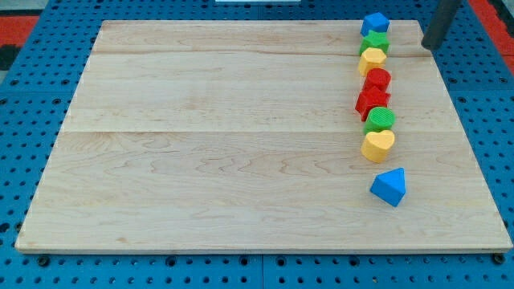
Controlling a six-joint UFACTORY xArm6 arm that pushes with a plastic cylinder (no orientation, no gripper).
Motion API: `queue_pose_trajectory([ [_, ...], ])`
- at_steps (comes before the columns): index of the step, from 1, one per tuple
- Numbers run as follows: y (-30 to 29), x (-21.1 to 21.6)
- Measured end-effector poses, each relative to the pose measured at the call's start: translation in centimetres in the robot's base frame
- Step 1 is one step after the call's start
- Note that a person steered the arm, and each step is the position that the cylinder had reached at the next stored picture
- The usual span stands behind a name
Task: Separate the blue cube from the vertical line of blocks
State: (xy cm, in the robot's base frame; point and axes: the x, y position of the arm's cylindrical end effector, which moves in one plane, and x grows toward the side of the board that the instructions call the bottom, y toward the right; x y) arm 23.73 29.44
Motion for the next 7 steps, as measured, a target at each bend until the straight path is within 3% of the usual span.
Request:
queue_pose_trajectory([
  [1,-0.1,-4.6],
  [3,-0.6,-4.6],
  [4,-3.5,-4.6],
  [6,-15.7,-4.5],
  [7,-14.8,-3.5],
])
